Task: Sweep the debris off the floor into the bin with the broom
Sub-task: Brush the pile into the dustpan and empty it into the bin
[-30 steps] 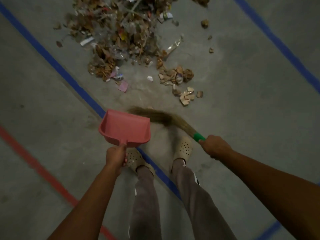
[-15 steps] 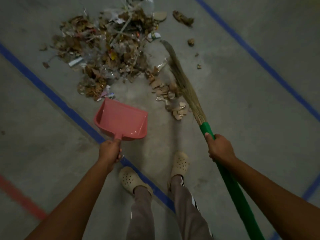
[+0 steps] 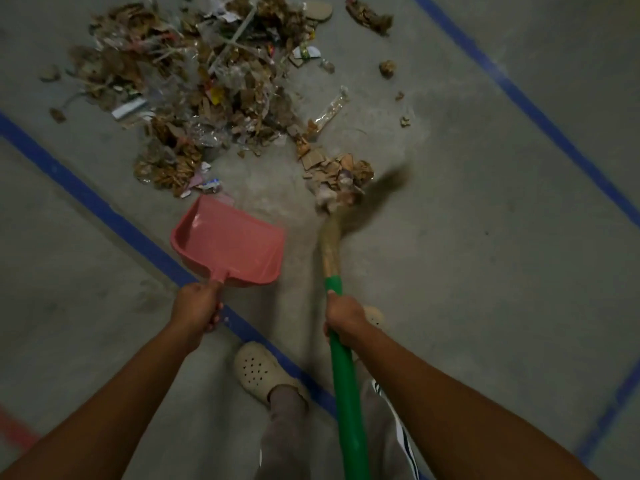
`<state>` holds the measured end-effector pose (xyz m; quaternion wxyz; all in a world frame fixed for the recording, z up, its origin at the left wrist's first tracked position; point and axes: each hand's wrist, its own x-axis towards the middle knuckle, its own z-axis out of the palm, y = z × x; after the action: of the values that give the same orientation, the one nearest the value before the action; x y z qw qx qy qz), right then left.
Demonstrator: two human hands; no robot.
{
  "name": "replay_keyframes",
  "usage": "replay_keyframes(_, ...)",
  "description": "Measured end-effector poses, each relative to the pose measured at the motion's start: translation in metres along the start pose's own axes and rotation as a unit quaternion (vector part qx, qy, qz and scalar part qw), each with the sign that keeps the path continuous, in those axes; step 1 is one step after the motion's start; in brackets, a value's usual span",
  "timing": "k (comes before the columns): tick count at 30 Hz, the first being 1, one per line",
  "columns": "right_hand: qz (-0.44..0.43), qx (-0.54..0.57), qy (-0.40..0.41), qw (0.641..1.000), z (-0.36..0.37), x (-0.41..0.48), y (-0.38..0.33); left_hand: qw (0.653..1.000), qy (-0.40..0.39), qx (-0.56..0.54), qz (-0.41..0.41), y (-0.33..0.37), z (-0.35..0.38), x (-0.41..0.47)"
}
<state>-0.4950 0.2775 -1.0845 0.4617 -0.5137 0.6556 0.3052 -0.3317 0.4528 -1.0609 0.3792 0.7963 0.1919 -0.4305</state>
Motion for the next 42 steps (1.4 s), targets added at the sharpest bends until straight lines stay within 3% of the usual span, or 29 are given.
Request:
replay_keyframes(4,-0.102,-0.070,0.010,0.992,0.023,-0.016,-0.053,0.999,0.028,-0.014,-0.007,-0.007,-0.034,0.007)
replay_keyframes(8,-0.170,-0.148,0.075,0.972,0.008,-0.041,-0.082,0.998,0.051,-0.046,-0.009,-0.004,-0.063,0.009)
replay_keyframes(17,-0.252,-0.253,0.186,0.915,-0.044,-0.096,-0.102,0.993,0.057,-0.106,0.004,0.019,-0.096,-0.004)
replay_keyframes(26,-0.315,-0.323,0.159,0.878,-0.024,-0.115,-0.151,0.992,0.090,-0.088,-0.020,0.008,-0.138,0.007)
replay_keyframes(38,-0.343,-0.476,0.013,0.809,0.144,-0.041,-0.237,0.980,0.165,-0.102,-0.045,-0.043,-0.176,0.070)
replay_keyframes(42,-0.315,-0.457,0.018,0.832,0.116,0.007,-0.243,0.981,0.161,-0.097,-0.044,-0.047,-0.163,0.089)
